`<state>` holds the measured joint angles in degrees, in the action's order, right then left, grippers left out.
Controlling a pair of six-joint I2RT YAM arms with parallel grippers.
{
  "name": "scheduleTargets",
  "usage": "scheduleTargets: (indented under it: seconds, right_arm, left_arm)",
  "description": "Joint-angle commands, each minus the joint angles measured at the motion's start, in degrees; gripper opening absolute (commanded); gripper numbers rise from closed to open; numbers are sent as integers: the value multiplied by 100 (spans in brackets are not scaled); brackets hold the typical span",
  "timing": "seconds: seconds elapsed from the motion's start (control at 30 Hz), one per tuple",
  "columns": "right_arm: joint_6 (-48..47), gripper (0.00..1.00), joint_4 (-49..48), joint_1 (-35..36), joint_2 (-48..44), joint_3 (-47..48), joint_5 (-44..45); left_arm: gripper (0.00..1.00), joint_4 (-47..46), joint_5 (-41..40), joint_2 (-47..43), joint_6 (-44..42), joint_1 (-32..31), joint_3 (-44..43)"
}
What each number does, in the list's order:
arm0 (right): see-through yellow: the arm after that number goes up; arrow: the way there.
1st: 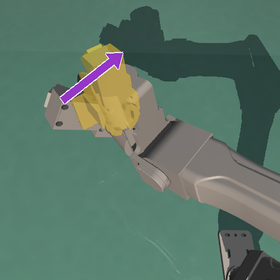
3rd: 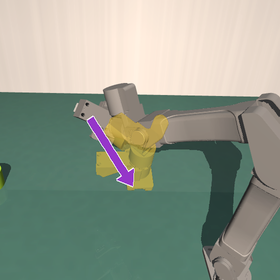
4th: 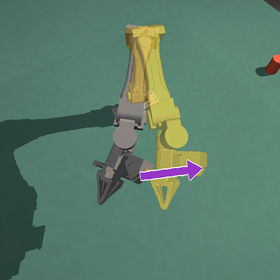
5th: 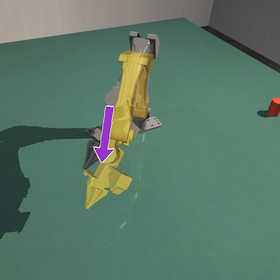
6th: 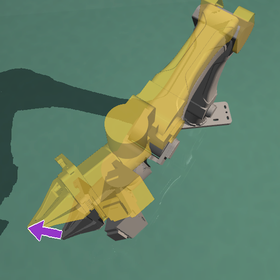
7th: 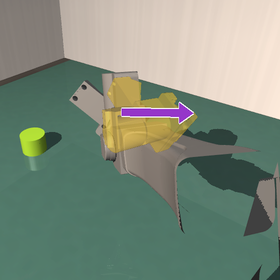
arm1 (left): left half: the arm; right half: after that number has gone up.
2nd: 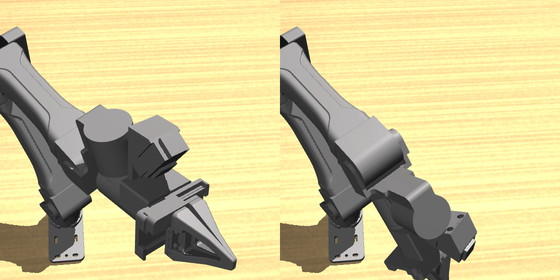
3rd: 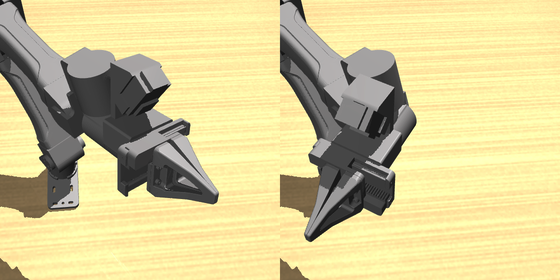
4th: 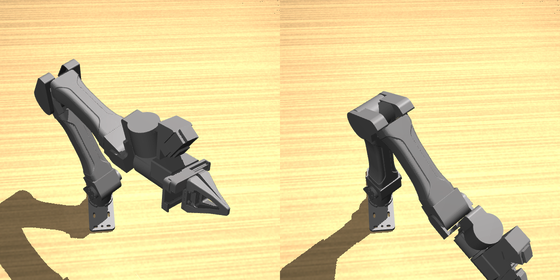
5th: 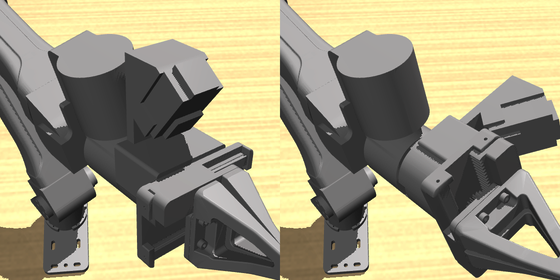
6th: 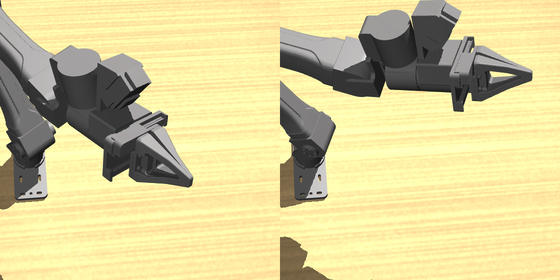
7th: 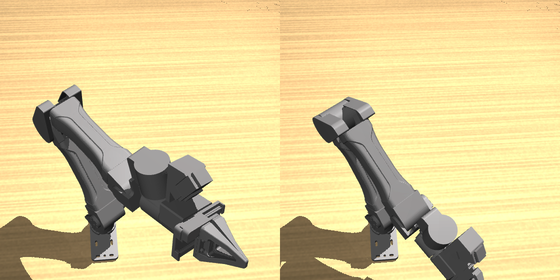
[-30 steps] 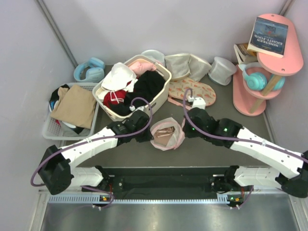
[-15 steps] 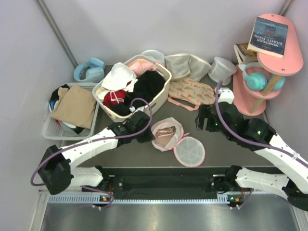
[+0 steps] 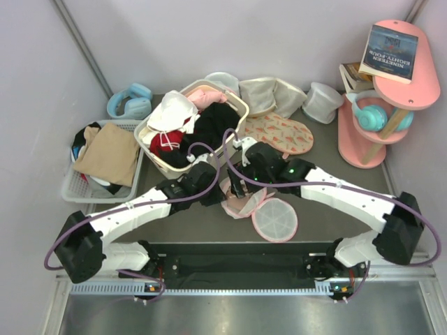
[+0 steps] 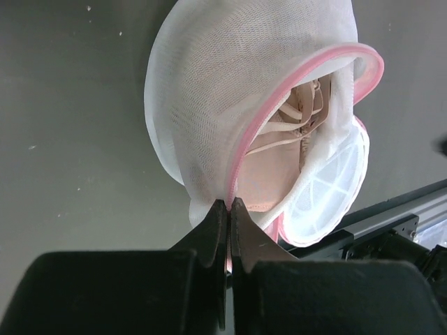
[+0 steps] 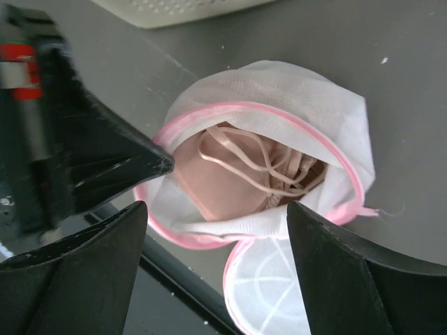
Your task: Unzip the laundry bag and remove the bra
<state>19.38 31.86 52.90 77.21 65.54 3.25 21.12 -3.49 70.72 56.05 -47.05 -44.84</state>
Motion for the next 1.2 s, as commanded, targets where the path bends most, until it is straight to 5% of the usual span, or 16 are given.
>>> scheduleTargets:
  seconds: [0.0, 0.53, 0.57, 0.6, 0.67, 0.7, 0.77, 1.17]
  right_arm:
    - [-329, 80, -522, 53, 470, -32, -115]
    - [-794, 79, -1410, -421, 1463, -525, -289]
    - [-830, 75, -1436, -421, 1603, -498, -298]
    - [-848, 59, -1419, -421, 1656, -402, -507]
    - [-857, 41, -1384, -430, 1736, -314, -597]
    - [-857, 15, -1358, -430, 1727, -235, -658]
    - [-857, 0, -1252, -430, 1605, -182, -694]
    - [-769, 0, -674, -456, -162, -103, -2399]
  left_arm:
    - [0, -73, -99, -164, 266, -24, 107]
    - [0, -170, -240, -243, 433, -24, 265]
    - [0, -179, -249, -225, 450, -24, 274]
    - [0, -196, -249, -234, 459, -24, 283]
    - [0, -232, -275, -216, 486, -24, 318]
    - [0, -240, -293, -216, 494, -24, 318]
    - [0, -232, -328, -181, 494, -33, 318]
    - [0, 58, -653, -427, 635, -6, 344]
